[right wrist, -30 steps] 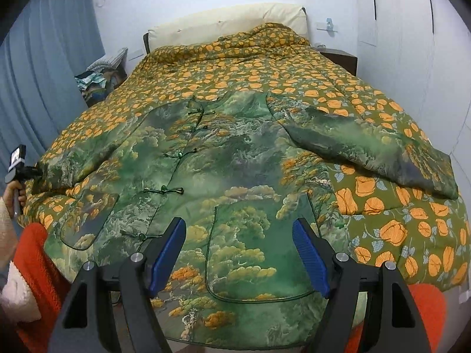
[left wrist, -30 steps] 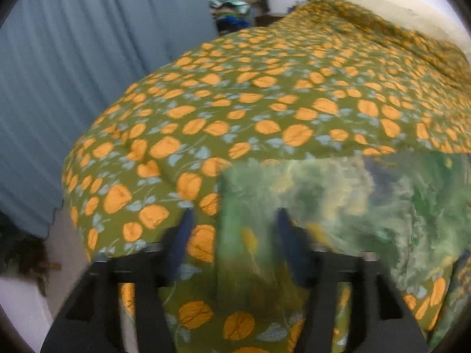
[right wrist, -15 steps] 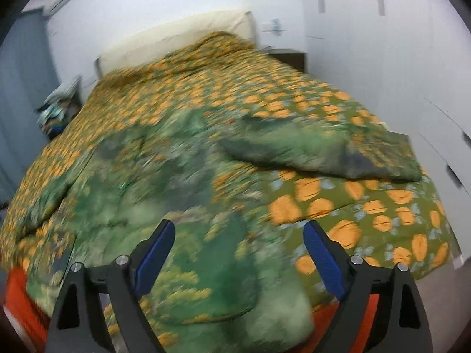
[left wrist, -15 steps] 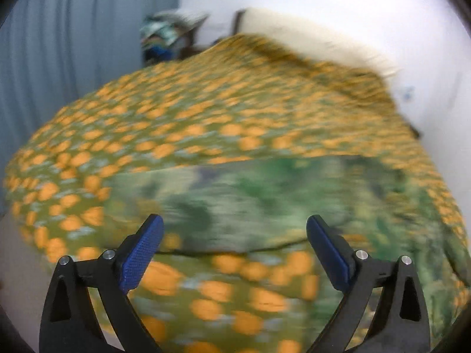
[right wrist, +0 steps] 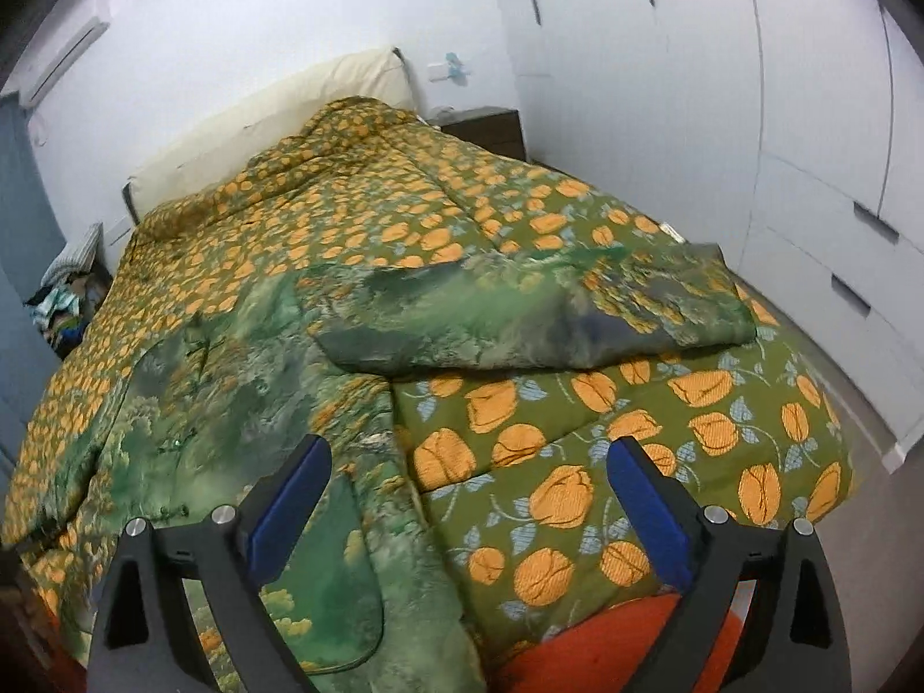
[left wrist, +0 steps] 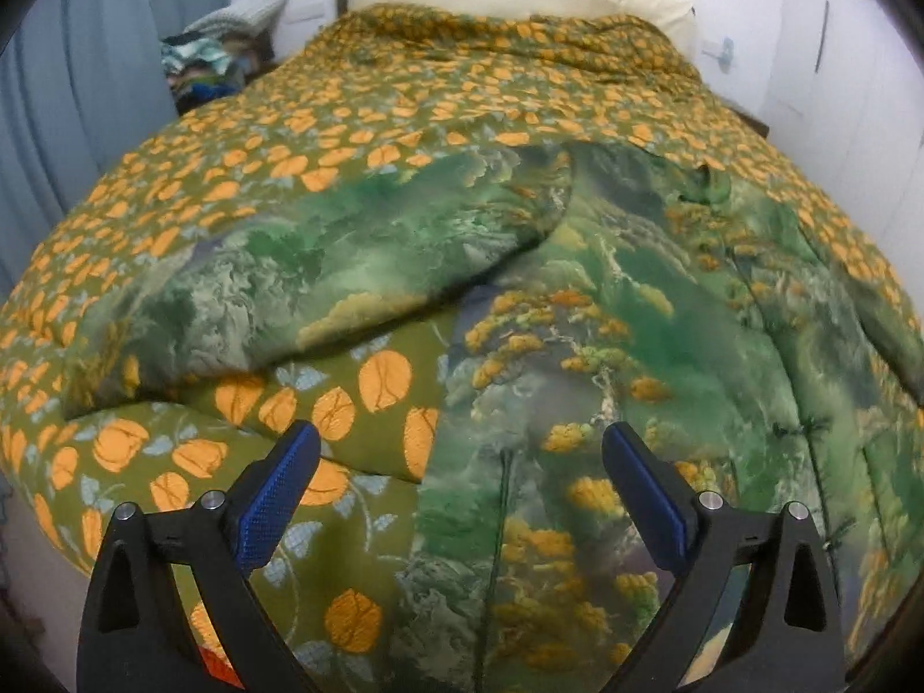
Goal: Fold large clothes
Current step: 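Grasp the other sleeve cuff with the right gripper and lift it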
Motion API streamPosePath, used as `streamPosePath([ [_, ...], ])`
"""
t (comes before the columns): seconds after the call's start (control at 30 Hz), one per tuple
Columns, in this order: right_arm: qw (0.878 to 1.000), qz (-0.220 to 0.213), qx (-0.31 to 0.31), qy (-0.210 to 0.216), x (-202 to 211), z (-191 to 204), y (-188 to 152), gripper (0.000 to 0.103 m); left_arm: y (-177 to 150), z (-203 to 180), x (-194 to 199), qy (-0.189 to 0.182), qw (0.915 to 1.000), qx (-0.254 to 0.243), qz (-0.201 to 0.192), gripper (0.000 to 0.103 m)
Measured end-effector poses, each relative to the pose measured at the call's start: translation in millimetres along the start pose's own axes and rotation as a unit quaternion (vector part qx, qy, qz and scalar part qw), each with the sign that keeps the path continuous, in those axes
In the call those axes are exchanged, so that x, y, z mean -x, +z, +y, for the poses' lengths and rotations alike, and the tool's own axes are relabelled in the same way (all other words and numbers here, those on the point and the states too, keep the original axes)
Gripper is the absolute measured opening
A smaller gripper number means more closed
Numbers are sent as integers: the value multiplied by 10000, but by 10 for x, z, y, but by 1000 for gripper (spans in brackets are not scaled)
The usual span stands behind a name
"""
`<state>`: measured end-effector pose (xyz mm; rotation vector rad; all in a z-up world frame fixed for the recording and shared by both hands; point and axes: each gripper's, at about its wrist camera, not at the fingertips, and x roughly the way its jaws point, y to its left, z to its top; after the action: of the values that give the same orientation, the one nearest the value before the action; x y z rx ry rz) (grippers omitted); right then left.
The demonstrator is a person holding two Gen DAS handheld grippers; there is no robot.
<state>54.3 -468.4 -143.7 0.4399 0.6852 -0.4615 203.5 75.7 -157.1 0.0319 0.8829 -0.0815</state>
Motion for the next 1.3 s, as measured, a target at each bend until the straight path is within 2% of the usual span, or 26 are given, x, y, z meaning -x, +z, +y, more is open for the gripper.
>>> streamPosePath([
  [0.2, 9959, -224, -802, 339, -237, -374, 348, 95, -23, 59, 71, 88, 9997, 56, -201, 99],
  [0.3, 9881, -139, -1435, 540, -481, -658, 439, 95, -65, 72, 66, 140, 9997, 76, -202, 99],
  [0.4, 9709, 96, -2266, 772, -774, -1021, 422, 95, -109, 63, 52, 223, 9996, 1, -189, 99],
  [0.53, 9520, 250, -2953, 771, -1019, -1404, 393, 94, -150, 45, 13, 339, 9993, -110, -140, 99],
  [0.67, 9245, 309, -3708, 829, -1233, -1775, 376, 91, -144, 66, -33, 427, 9990, -51, -74, 99],
  [0.87, 8949, 44, -4423, 592, -1424, -2181, 428, 80, -150, 78, -63, 565, 9984, -57, -39, 99],
  [0.97, 8862, -27, -4601, 541, -1516, -2298, 474, 67, -159, 82, -95, 636, 9979, -68, 22, 99],
  [1.0, 8855, -25, -4620, 491, -1544, -2325, 489, 54, -162, 80, -107, 657, 9978, -70, 41, 99],
  [1.03, 8865, 13, -4612, 365, -1570, -2340, 501, 38, -167, 80, -108, 668, 9977, -67, 45, 99],
  [1.1, 8908, -1, -4535, 267, -1577, -2353, 534, 23, -169, 84, -117, 706, 9975, -51, 48, 99],
  [1.17, 9062, -103, -4224, 141, -1494, -2272, 651, 19, -170, 101, -115, 716, 9974, -14, 33, 99],
  [1.3, 9532, -481, -2983, 132, -1127, -1786, 1215, 15, -178, 137, -132, 664, 9978, 81, 15, 99],
])
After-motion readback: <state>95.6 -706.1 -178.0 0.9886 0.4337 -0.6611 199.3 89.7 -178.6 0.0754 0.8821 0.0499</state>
